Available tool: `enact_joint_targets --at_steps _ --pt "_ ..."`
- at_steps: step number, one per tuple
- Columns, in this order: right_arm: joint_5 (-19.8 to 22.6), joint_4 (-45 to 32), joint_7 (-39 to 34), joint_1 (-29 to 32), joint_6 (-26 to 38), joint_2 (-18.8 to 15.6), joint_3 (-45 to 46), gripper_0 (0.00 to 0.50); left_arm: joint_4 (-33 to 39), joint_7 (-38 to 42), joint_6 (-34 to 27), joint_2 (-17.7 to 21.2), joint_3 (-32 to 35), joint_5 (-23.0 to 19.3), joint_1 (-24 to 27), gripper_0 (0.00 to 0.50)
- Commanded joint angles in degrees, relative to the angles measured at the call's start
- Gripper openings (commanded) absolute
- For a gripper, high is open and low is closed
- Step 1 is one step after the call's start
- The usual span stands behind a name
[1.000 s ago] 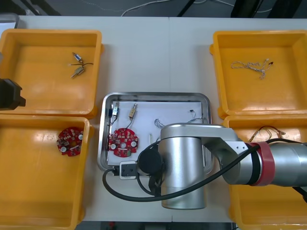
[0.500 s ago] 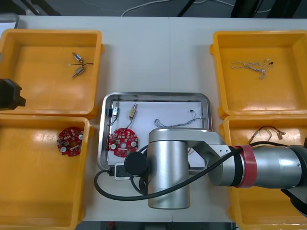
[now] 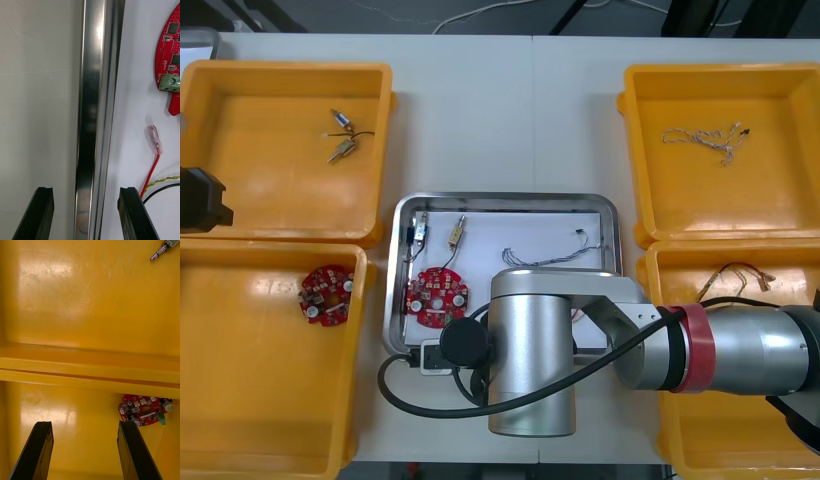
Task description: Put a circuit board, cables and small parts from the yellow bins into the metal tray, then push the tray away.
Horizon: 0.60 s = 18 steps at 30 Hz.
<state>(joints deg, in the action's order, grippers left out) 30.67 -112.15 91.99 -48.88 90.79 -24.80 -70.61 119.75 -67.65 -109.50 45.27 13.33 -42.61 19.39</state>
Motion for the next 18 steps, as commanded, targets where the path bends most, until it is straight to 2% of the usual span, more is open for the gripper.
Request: enact_joint_targets --at_steps 1,18 --pt "-1.49 -0.44 1.44 1.42 -0.44 0.54 -0.93 0.5 -0.4 -5.21 -0.5 2.19 1.61 -0.9 0.21 0.5" --pt "-2.63 1.41 1.18 2.03 -0.7 0.98 -1.9 0.5 -1.89 -8.99 -0.5 1.67 1.43 -2.39 1.71 0.5"
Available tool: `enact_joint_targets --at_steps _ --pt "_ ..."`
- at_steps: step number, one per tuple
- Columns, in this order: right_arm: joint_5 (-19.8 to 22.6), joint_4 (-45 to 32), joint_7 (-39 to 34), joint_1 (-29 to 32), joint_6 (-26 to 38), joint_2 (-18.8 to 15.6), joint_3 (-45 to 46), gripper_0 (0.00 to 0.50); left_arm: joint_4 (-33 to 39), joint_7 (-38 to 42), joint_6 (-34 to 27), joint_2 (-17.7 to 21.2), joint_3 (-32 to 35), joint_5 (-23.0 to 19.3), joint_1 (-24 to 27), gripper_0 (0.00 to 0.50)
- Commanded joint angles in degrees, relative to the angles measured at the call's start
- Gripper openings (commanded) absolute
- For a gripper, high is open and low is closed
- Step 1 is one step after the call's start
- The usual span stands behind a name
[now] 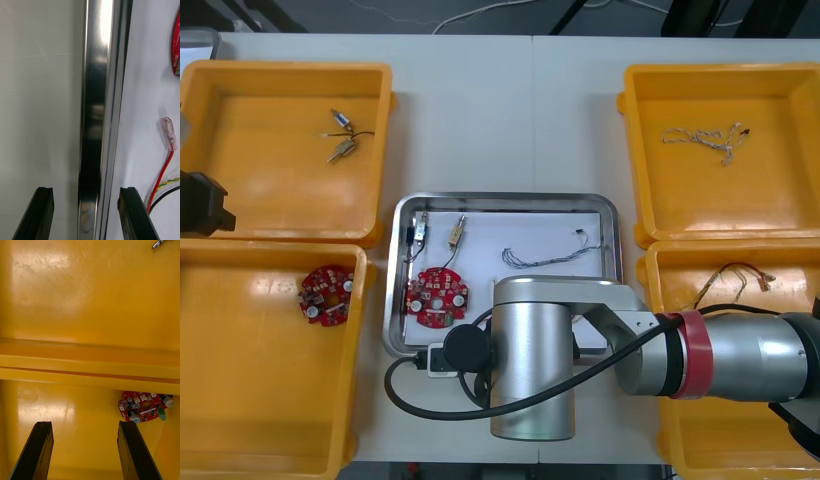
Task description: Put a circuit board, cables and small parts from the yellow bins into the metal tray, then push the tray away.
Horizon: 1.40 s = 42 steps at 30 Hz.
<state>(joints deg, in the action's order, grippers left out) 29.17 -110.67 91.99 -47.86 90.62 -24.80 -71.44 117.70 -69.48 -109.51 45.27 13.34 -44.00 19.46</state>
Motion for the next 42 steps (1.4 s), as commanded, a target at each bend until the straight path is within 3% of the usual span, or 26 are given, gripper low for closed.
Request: enact_joint_targets --at_steps 1,3,5,8,10,12,26,42 --pt "-1.22 0.1 1.18 1.1 -0.62 0.98 -1.07 0.5 0.16 -7.25 -0.49 1.67 1.43 -1.09 1.64 0.5" --pt "-1.75 0.63 1.35 1.27 -0.53 1.25 -1.07 0.491 0.16 -7.42 -0.49 1.49 1.43 -1.44 1.64 0.5" --pt "-1.93 0.8 1.44 1.36 -0.45 1.25 -1.07 0.443 0.16 -7.42 -0.49 1.4 1.43 -1.61 1.64 0.5" --pt "-2.72 0.71 1.53 1.27 -0.36 1.16 -1.07 0.148 0.16 -7.51 -0.49 1.31 1.43 -1.61 1.64 0.5" --pt "-3.07 0.71 1.53 1.1 -0.36 0.98 -1.07 0.056 0.16 -7.42 -0.49 1.31 1.43 -1.61 1.64 0.5" --pt "-3.6 0.28 1.7 0.39 -0.36 0.72 -1.07 0.004 0.16 -7.51 -0.49 1.31 1.43 -1.53 1.64 0.5" --pt "-3.77 -5.44 0.56 -3.21 -1.06 -5.43 0.95 0.0 0.24 -7.77 -0.49 1.05 1.43 -1.61 1.64 0.5" --pt "-3.6 -3.68 -0.14 -8.04 -4.23 -9.04 4.12 0.0 0.24 -7.77 -0.49 1.05 1.43 -1.61 1.64 0.5"
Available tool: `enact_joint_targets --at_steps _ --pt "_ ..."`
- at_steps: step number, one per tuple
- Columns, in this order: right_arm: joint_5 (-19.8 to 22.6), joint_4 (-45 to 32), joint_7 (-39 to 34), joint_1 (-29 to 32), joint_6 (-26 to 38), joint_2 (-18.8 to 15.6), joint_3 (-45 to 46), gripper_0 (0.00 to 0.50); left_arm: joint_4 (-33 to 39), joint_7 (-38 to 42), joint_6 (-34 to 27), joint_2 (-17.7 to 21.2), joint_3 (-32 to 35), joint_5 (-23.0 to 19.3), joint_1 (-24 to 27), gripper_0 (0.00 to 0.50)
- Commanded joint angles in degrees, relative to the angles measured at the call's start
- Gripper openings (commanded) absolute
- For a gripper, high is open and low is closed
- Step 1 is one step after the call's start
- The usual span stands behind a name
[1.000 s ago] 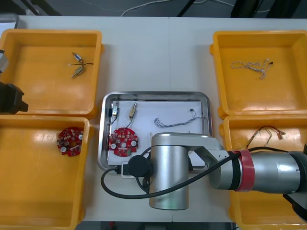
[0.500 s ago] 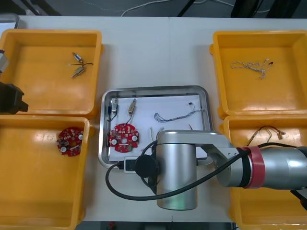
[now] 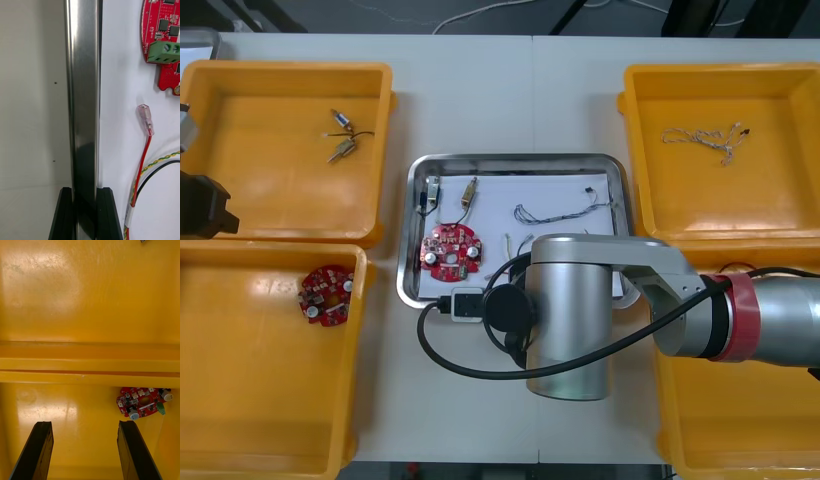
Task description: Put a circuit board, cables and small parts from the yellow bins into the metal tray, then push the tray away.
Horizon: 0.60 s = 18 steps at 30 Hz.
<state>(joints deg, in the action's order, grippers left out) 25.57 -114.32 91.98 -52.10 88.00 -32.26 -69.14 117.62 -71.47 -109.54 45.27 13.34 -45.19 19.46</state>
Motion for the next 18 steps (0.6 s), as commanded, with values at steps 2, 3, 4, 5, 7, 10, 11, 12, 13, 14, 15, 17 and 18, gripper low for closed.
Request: enact_joint_targets --at_steps 2,3,4,5,7,10,11,12,13,14,15,17,18 --pt "0.01 1.03 0.04 -4.59 -2.13 -1.67 1.81 0.0 0.33 -5.79 -0.46 1.05 1.43 -0.43 1.63 0.5" --pt "0.01 1.65 0.22 -5.03 -2.48 -1.67 1.81 0.0 0.33 -5.79 -0.46 1.05 1.43 -0.43 1.63 0.5" --pt "0.01 2.35 0.39 -5.55 -2.83 -1.58 1.81 0.0 0.33 -5.79 -0.46 1.05 1.43 -0.43 1.63 0.5" --pt "0.01 2.7 0.48 -5.82 -3.09 -1.67 1.81 0.0 0.33 -5.79 -0.46 1.05 1.43 -0.43 1.63 0.5" --pt "0.01 3.49 0.66 -6.35 -3.62 -1.49 1.81 0.0 0.33 -5.79 -0.46 1.05 1.43 -0.43 1.63 0.5" --pt "0.1 5.16 1.27 -7.66 -5.2 -1.49 1.81 0.0 0.33 -5.79 -0.46 1.05 1.43 -0.43 1.63 0.5" --pt "0.01 5.52 1.45 -7.75 -5.55 -1.49 1.81 0.0 0.33 -5.79 -0.46 1.05 1.43 -0.43 1.63 0.5" --pt "0.01 6.22 1.71 -8.19 -6.52 -1.49 1.81 0.0 0.33 -5.79 -0.46 1.05 1.43 -0.43 1.63 0.5" --pt "0.01 6.66 1.8 -8.28 -6.96 -1.49 1.81 0.0 0.33 -5.79 -0.46 1.05 1.43 -0.43 1.63 0.5" --pt "0.01 7.62 2.06 -8.72 -7.93 -1.49 1.81 0.0 0.33 -5.79 -0.46 1.05 1.43 -0.43 1.63 0.5" --pt "0.01 7.98 2.24 -8.81 -8.37 -1.49 1.81 0.0 0.33 -5.79 -0.46 1.05 1.43 -0.43 1.63 0.5" --pt "0.1 10.0 3.03 -9.6 -9.95 -1.14 1.81 0.0 0.33 -5.79 -0.46 1.05 1.43 -0.43 1.63 0.5" --pt "0.01 10.88 3.29 -9.95 -10.56 -0.97 1.81 0.0 0.33 -5.79 -0.46 1.05 1.43 -0.43 1.63 0.5"
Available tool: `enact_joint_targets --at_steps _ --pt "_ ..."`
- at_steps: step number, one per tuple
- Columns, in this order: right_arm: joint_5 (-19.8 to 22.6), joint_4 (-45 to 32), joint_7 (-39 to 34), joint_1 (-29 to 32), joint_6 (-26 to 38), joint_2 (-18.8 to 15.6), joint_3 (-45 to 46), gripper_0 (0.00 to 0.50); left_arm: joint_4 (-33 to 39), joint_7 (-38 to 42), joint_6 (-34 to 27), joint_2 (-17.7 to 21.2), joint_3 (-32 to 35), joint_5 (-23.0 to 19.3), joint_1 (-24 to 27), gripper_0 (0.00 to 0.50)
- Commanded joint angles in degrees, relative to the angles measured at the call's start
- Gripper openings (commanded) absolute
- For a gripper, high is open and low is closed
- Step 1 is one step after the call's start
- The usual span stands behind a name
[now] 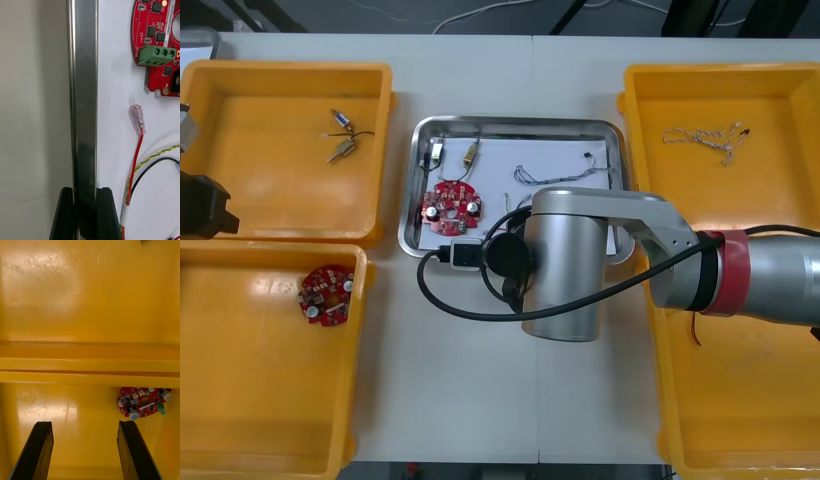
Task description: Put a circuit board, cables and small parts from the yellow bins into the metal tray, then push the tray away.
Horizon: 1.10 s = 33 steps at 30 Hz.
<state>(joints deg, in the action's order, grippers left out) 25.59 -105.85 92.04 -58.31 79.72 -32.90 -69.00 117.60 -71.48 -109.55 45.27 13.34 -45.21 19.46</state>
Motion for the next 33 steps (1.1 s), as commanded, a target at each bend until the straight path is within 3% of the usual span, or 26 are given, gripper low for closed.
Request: enact_joint_targets --at_steps 1,33 --pt "-0.01 3.02 3.5 -3.92 -2.64 -0.23 1.68 0.0 0.35 -5.77 -0.45 1.05 1.43 -0.4 1.63 0.5" --pt "0.34 23.24 10.18 -12.0 -18.9 4.34 1.77 0.0 0.35 -5.77 -0.45 1.05 1.43 -0.4 1.63 0.5"
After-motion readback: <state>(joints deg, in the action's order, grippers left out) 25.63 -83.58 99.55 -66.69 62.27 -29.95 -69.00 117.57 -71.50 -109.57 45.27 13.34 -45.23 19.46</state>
